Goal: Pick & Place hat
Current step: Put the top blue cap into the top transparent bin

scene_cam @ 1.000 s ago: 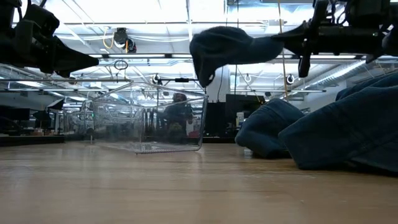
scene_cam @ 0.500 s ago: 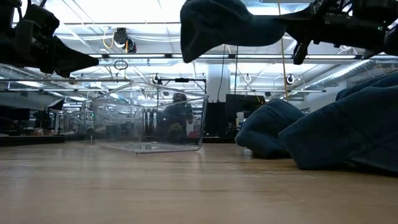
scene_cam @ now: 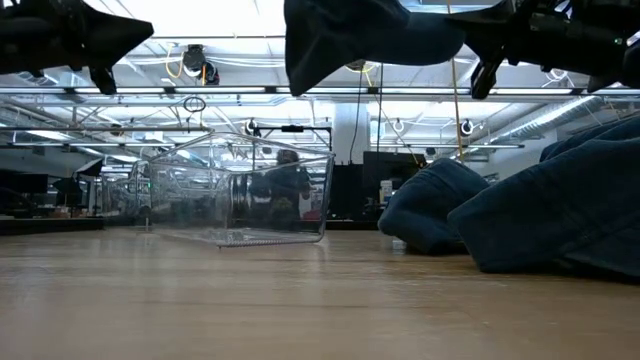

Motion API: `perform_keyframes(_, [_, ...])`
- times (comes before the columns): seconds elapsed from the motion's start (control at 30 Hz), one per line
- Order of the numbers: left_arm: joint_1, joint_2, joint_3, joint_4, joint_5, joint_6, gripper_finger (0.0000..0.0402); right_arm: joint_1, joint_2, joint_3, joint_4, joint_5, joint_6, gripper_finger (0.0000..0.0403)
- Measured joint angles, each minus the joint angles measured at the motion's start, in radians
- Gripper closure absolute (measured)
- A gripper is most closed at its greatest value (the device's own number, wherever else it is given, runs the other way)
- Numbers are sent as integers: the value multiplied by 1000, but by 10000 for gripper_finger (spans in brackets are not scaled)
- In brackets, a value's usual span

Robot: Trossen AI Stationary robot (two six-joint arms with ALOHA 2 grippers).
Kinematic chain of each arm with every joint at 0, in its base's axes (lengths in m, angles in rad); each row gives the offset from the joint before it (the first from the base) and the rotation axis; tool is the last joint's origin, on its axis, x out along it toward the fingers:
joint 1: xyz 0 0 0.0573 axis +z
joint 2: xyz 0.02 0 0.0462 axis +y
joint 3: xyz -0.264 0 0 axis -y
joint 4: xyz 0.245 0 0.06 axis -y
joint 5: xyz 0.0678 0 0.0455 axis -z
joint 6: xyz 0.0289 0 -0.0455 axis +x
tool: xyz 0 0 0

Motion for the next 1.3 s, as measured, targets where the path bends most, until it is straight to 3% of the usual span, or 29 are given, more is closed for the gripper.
perform_keyframes(0.43, [0,0,1,-66,-8,21,380,25,0,0,-1,45,-21,401])
perform_keyframes(0.57, [0,0,1,-72,-165,4,380,25,0,0,-5,52,-22,401])
perform_keyframes(0.7, [0,0,1,-73,-247,-159,378,25,0,0,-7,51,-22,401])
perform_keyframes(0.8, [8,3,1,-71,-214,-262,357,25,3,0,-6,52,-25,401])
perform_keyframes(0.97, [59,77,11,9,-127,-491,279,25,25,0,6,79,-19,401])
perform_keyframes(1.13, [100,233,72,35,-25,-630,211,25,75,0,54,79,-24,401])
perform_keyframes(1.3, [126,447,201,38,77,-626,188,25,129,0,104,76,-24,401])
